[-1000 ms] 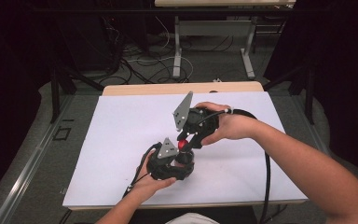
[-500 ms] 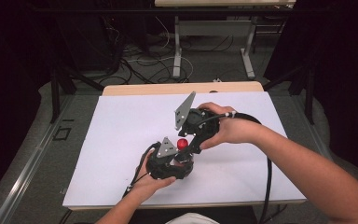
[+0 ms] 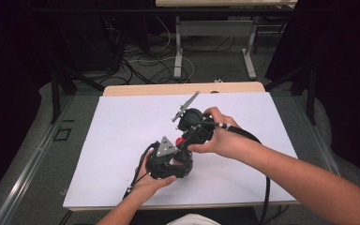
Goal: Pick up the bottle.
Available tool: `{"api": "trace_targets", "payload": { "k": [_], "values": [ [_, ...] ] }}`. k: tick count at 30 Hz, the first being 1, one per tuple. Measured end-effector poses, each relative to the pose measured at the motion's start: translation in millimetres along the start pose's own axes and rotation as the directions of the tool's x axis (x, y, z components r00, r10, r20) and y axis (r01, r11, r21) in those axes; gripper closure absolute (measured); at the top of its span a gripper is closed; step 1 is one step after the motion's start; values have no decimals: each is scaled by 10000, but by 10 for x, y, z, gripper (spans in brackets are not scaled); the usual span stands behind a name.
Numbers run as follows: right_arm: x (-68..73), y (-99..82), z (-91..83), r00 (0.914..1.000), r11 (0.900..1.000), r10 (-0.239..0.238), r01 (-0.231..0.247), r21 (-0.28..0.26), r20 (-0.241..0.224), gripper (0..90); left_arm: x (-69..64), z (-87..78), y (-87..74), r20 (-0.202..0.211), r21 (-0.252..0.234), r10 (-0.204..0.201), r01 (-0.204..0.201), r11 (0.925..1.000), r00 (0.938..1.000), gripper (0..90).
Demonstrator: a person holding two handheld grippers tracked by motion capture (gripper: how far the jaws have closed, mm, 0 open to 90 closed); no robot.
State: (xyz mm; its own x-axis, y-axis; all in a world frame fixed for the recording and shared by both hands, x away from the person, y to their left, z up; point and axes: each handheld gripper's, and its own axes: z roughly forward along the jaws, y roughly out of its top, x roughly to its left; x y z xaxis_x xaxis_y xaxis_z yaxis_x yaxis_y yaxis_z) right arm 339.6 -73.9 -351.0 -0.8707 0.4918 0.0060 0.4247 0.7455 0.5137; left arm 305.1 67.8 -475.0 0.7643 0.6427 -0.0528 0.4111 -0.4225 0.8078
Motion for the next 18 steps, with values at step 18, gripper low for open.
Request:
{"api": "trace_targets", "payload": {
  "k": [18],
  "values": [
    [-226, 84, 5, 8581, 8785, -4669, 4777, -13, -2139, 605, -36, -2, -3, 226, 62, 472, -473, 9989, 9986, 298]
  ]
}}
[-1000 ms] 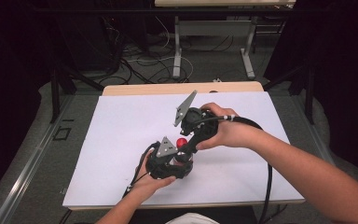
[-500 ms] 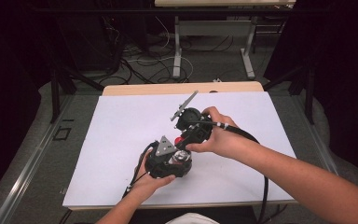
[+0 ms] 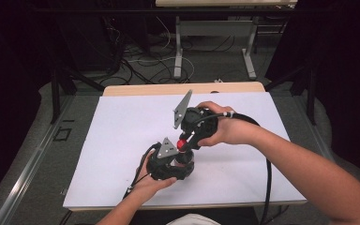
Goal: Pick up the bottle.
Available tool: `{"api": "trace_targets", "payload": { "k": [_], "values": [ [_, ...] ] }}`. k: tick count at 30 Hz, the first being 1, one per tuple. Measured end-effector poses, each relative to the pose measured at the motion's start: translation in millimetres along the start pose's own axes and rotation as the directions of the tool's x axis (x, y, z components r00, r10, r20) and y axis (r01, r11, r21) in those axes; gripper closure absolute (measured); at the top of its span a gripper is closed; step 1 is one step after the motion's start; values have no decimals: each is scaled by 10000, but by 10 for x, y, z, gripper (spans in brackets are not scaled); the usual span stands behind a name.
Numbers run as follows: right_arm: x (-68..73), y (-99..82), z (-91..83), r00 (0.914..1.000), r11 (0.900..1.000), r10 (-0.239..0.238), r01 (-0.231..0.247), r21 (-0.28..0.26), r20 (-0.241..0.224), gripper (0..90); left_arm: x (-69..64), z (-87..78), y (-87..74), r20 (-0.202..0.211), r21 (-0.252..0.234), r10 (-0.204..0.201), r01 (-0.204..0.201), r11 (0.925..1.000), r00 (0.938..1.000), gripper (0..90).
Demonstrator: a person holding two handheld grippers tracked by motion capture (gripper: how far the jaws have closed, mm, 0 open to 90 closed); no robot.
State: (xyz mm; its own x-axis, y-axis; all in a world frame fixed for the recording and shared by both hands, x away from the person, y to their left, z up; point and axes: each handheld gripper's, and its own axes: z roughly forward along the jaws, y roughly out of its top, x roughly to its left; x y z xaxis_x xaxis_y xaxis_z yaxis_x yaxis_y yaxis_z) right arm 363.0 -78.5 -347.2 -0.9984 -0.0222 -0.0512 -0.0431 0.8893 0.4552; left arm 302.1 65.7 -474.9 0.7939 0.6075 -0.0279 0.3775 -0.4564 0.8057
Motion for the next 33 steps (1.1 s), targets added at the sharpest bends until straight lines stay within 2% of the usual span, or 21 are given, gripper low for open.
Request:
{"api": "trace_targets", "payload": {
  "k": [1, 3, 5, 7, 8, 9, 11, 13, 14, 15, 16, 18, 20, 22, 23, 25, 26, 29, 31, 32, 33],
  "values": [
    [-13, -9, 0, 9978, 9980, -633, 632, -69, -170, 605, -7, 3, -1, 32, -9, 66, -66, 10000, 10000, 298],
    [-49, -28, -5, 9900, 9911, -1328, 1322, -156, -478, 605, -9, 5, 0, 80, -11, 74, -74, 10000, 9999, 298],
    [-56, -43, -13, 9751, 9771, -2121, 2105, -308, -648, 604, -20, 6, 0, 103, -61, 134, -133, 9999, 9999, 299],
    [-68, -55, -19, 9653, 9678, -2510, 2489, -378, -718, 603, -18, 7, 4, 100, -101, 225, -224, 9997, 9997, 299],
    [-68, -55, -19, 9653, 9678, -2510, 2489, -378, -718, 603, -18, 7, 4, 100, -101, 225, -224, 9997, 9997, 299],
    [-77, -54, -18, 9554, 9582, -2854, 2829, -421, -757, 602, -18, 8, 5, 84, -90, 209, -208, 9997, 9997, 299],
    [-86, -57, -17, 9532, 9561, -2925, 2902, -408, -763, 601, -17, 9, 6, 65, -63, 190, -189, 9998, 9998, 299],
    [-83, -59, -17, 9783, 9802, -1962, 1939, -397, -660, 452, 2, 4, 7, -49, -114, 123, -124, 9999, 9999, 299],
    [-83, -59, -17, 9783, 9802, -1962, 1939, -397, -660, 452, 2, 4, 7, -49, -114, 123, -124, 9999, 9999, 299],
    [-46, -51, -13, 9923, 9922, -1221, 1216, -274, -195, 428, 12, -8, 6, -112, -64, -30, 29, 10000, 9999, 299],
    [-30, -45, -10, 9955, 9953, -945, 943, -201, -76, 417, 19, -10, 6, -167, -93, -73, 72, 9999, 9998, 299],
    [16, -41, -3, 9998, 9996, -35, 41, -291, 191, 414, 34, -14, 5, -275, -98, -127, 124, 9999, 9995, 299],
    [57, -37, 10, 9938, 9950, 923, -898, -433, 612, 419, 55, -22, 8, -351, -26, -144, 143, 9999, 9993, 299],
    [86, -38, 30, 9809, 9853, 1652, -1596, -600, 1028, 447, 58, -22, 8, -448, -32, -236, 234, 9997, 9987, 299],
    [106, -38, 39, 9710, 9758, 2147, -2087, -651, 1053, 464, 59, -21, 7, -468, -32, -268, 267, 9996, 9985, 299],
    [139, -36, 60, 9572, 9605, 2734, -2663, -809, 952, 470, 58, -18, 6, -588, -61, -282, 279, 9996, 9979, 298],
    [155, -32, 69, 9525, 9564, 2880, -2808, -803, 989, 473, 64, -19, 5, -559, -49, -260, 258, 9997, 9981, 299],
    [179, -19, 74, 9489, 9563, 2895, -2811, -806, 1259, 499, 62, -19, 5, -583, -52, -249, 247, 9997, 9980, 299],
    [186, 0, 57, 9455, 9518, 3018, -2913, -965, 1223, 519, 59, -29, 11, -476, 37, -208, 210, 9998, 9986, 299],
    [183, 4, 56, 9474, 9560, 2887, -2775, -950, 1378, 521, 43, -28, 13, -514, 24, -281, 283, 9996, 9983, 298],
    [183, 4, 56, 9474, 9560, 2887, -2775, -950, 1378, 521, 43, -28, 13, -514, 24, -281, 283, 9996, 9983, 299]
  ]
}}
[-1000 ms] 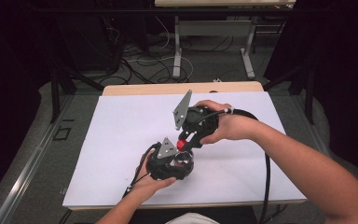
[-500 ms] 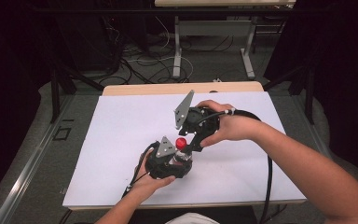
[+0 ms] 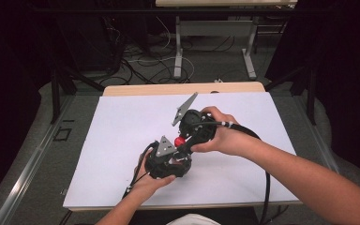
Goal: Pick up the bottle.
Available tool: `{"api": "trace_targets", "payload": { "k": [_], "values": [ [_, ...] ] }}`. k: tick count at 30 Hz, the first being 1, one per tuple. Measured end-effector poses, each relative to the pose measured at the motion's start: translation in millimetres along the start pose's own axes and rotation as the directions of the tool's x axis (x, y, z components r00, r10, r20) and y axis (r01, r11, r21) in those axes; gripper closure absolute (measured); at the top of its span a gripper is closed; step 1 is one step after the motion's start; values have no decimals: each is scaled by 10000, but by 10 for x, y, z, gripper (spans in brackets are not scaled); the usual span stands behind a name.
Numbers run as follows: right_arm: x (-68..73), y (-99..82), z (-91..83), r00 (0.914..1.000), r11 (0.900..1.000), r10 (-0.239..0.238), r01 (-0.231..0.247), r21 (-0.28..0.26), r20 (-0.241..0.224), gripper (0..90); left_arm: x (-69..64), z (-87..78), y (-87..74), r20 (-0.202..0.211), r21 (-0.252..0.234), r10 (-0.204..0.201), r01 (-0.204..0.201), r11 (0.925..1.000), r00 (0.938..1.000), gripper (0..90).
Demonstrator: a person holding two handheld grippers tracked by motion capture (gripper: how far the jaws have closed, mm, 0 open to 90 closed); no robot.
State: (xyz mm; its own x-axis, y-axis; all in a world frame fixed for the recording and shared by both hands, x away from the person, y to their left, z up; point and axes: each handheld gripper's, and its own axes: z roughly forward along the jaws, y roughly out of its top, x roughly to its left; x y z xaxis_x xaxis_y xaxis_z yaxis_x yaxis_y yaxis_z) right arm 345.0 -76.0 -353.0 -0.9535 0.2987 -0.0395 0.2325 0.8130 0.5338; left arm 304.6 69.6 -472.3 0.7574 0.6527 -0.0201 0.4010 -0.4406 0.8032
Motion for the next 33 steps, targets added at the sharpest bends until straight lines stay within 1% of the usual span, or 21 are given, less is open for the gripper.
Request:
{"api": "trace_targets", "payload": {
  "k": [4, 7, 9, 10, 13, 15, 17, 18, 20, 21, 22, 24, 25, 26, 27, 28, 29, 30, 31, 32, 33],
  "values": [
    [8, 27, 39, 9993, 9993, -363, 363, 79, -31, 537, -19, 9, -2, 46, -32, 14, -13, 10000, 10000, 298],
    [-3, 48, 49, 9974, 9972, -727, 727, 161, 9, 592, -22, 4, 3, 90, -3, 117, -117, 9999, 9999, 299],
    [-26, 64, 48, 9938, 9938, -1093, 1096, 203, -182, 601, -17, 6, 1, 161, -124, 132, -130, 9998, 9998, 299],
    [-41, 71, 48, 9885, 9887, -1478, 1485, 200, -319, 601, -20, -2, -1, 185, -64, 90, -89, 9999, 9998, 299],
    [-107, 85, 42, 9613, 9665, -2537, 2565, 127, -1076, 602, -27, -6, 0, 245, -138, 214, -210, 9997, 9995, 299],
    [-160, 96, 33, 9328, 9441, -3244, 3295, 70, -1573, 603, -38, -12, 2, 275, -106, 237, -234, 9997, 9993, 299],
    [-203, 100, 35, 8966, 9164, -3953, 4000, -179, -1996, 603, -30, -9, 4, 315, -212, 313, -307, 9993, 9990, 299],
    [-219, 95, 33, 8823, 9042, -4223, 4262, -277, -2076, 602, -30, -8, 4, 313, -205, 333, -327, 9993, 9990, 299],
    [-252, 85, 31, 8447, 8712, -4851, 4892, -418, -2262, 601, -31, -10, 4, 288, -149, 407, -403, 9991, 9988, 299],
    [-274, 81, 31, 8295, 8586, -5062, 5104, -477, -2361, 600, -39, 0, 0, 355, -175, 330, -324, 9993, 9988, 299],
    [-280, 74, 32, 8183, 8486, -5233, 5260, -576, -2378, 599, -39, 0, 0, 355, -175, 330, -324, 9993, 9988, 299],
    [-289, 63, 29, 8148, 8461, -5270, 5297, -591, -2418, 594, -37, 2, -1, 359, -172, 243, -237, 9996, 9991, 299],
    [-289, 63, 29, 8148, 8461, -5270, 5297, -591, -2418, 594, -37, 2, -1, 359, -172, 243, -237, 9996, 9991, 299],
    [-272, 49, 31, 8507, 8729, -4834, 4862, -406, -2062, 494, -32, -3, -4, 403, -113, 167, -163, 9998, 9990, 299],
    [-272, 49, 31, 8507, 8729, -4834, 4862, -406, -2062, 494, -26, -4, -4, 363, -118, 161, -157, 9998, 9992, 299],
    [-245, 36, 35, 8940, 9138, -4041, 4038, -424, -1937, 460, -14, -9, -1, 283, -50, 166, -165, 9999, 9995, 299],
    [-245, 36, 35, 8940, 9138, -4041, 4038, -424, -1937, 460, -14, -9, -1, 283, -50, 166, -165, 9999, 9995, 299],
    [-215, 31, 22, 9232, 9362, -3500, 3505, -264, -1587, 458, -5, -7, -3, 223, -97, 68, -66, 9999, 9997, 299],
    [-215, 31, 22, 9232, 9362, -3500, 3505, -264, -1587, 458, -5, -7, -3, 223, -97, 68, -66, 9999, 9997, 299],
    [-169, 18, 14, 9436, 9548, -2972, 2950, -372, -1458, 457, 8, -14, 1, 252, -39, 69, -69, 10000, 9997, 299],
    [-145, 12, 12, 9569, 9656, -2600, 2568, -412, -1293, 459, 18, -10, -1, 122, -162, 17, -15, 9999, 9999, 299]
  ]
}}
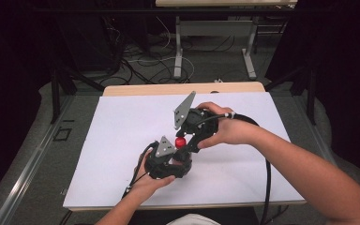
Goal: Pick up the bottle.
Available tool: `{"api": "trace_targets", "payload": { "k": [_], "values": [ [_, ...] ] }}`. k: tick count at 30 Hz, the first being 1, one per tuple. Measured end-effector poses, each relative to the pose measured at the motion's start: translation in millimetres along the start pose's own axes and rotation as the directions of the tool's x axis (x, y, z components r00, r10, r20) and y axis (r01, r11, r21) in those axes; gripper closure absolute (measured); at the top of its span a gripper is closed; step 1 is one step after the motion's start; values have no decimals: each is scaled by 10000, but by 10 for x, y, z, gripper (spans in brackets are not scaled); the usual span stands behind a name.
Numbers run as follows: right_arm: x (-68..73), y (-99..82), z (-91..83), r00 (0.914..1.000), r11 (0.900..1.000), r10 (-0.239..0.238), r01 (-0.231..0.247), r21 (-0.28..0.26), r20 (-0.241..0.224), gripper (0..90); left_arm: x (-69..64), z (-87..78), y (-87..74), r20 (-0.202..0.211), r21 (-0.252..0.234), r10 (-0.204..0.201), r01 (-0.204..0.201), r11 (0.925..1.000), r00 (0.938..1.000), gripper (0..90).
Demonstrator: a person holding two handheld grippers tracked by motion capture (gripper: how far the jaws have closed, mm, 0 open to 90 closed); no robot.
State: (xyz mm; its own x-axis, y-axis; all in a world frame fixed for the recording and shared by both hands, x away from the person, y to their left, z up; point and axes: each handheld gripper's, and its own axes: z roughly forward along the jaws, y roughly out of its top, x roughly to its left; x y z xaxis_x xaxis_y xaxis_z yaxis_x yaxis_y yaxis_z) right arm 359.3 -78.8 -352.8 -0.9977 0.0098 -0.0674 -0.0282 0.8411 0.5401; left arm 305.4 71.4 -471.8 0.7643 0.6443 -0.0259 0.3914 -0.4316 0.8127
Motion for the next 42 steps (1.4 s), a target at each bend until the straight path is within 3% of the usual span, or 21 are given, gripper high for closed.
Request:
{"api": "trace_targets", "payload": {
  "k": [1, 2, 4, 5, 7, 11, 12, 13, 15, 18, 21, 25, 27, 29, 30, 32, 35, 38, 40, 41, 42],
  "values": [
    [0, 0, 0, 10000, 10000, 0, 0, 0, 0, 459, 0, 0, 0, 0, 0, 0, 0, 10000, 10000, 299],
    [59, 1, 1, 9977, 9989, 462, -456, -145, 498, 468, 0, -3, 0, 53, -18, -48, 48, 10000, 10000, 299],
    [93, 1, 4, 9952, 9975, 667, -648, -287, 717, 467, 5, -6, 3, 50, -8, 19, -19, 10000, 10000, 298],
    [150, 0, 15, 9883, 9945, 1007, -966, -412, 1144, 464, 8, -10, 4, 62, 31, 65, -65, 10000, 10000, 299],
    [184, -16, 28, 9831, 9912, 1207, -1118, -706, 1379, 471, 4, -15, 7, 81, -24, -101, 101, 9999, 9999, 299],
    [197, -66, 56, 9646, 9705, 2076, -1822, -1581, 1627, 489, 7, -17, 8, 100, -117, -175, 176, 9998, 9998, 299],
    [197, -66, 56, 9646, 9705, 2076, -1822, -1581, 1627, 489, 7, -19, 8, 107, -134, -186, 188, 9997, 9998, 299],
    [218, -76, 62, 9578, 9628, 2390, -2123, -1674, 1599, 491, 12, -27, 11, 156, -100, -214, 215, 9997, 9996, 299],
    [226, -92, 73, 9550, 9565, 2463, -2120, -2004, 1651, 510, 14, -33, 14, 164, -93, -241, 242, 9997, 9996, 299],
    [220, -95, 64, 9546, 9570, 2426, -2062, -2041, 1727, 554, 13, -36, 18, 141, -98, -43, 44, 9999, 9999, 299],
    [198, -106, 55, 9577, 9585, 2337, -1979, -2053, 1679, 603, 0, -33, 17, 111, -136, -125, 127, 9998, 9999, 299],
    [164, -121, 51, 9691, 9667, 1962, -1655, -1952, 1497, 607, -4, -24, 13, 116, -83, -27, 28, 10000, 9999, 299],
    [98, -126, 41, 9845, 9776, 1464, -1291, -1662, 968, 609, -11, -19, 13, 125, 2, 44, -44, 10000, 9999, 299],
    [50, -117, 25, 9957, 9884, 717, -631, -1383, 582, 609, -24, -13, 15, 197, -8, 145, -145, 9999, 9997, 299],
    [23, -114, 21, 9981, 9898, 528, -481, -1342, 315, 609, -27, -20, 18, 277, 58, 195, -196, 9998, 9994, 299],
    [-29, -101, 10, 9987, 9916, -485, 466, -1208, -126, 609, -40, -13, 16, 260, -19, 207, -206, 9998, 9994, 299],
    [-96, -104, -5, 9853, 9841, -1468, 1365, -1136, -877, 608, -60, -15, 20, 443, 45, 332, -334, 9994, 9985, 299],
    [-157, -108, -8, 9450, 9560, -2853, 2687, -1180, -1597, 607, -96, -1, 18, 571, 78, 497, -503, 9987, 9971, 299],
    [-180, -108, -4, 9213, 9389, -3403, 3218, -1223, -1879, 605, -111, 10, 17, 625, 116, 571, -580, 9983, 9964, 299],
    [-180, -108, -4, 9213, 9389, -3403, 3218, -1223, -1879, 605, -117, 15, 14, 661, 124, 520, -529, 9985, 9965, 299],
    [-188, -112, 2, 9121, 9321, -3589, 3389, -1280, -1980, 604, -111, 16, 16, 632, 147, 564, -574, 9982, 9964, 299]
  ]
}}
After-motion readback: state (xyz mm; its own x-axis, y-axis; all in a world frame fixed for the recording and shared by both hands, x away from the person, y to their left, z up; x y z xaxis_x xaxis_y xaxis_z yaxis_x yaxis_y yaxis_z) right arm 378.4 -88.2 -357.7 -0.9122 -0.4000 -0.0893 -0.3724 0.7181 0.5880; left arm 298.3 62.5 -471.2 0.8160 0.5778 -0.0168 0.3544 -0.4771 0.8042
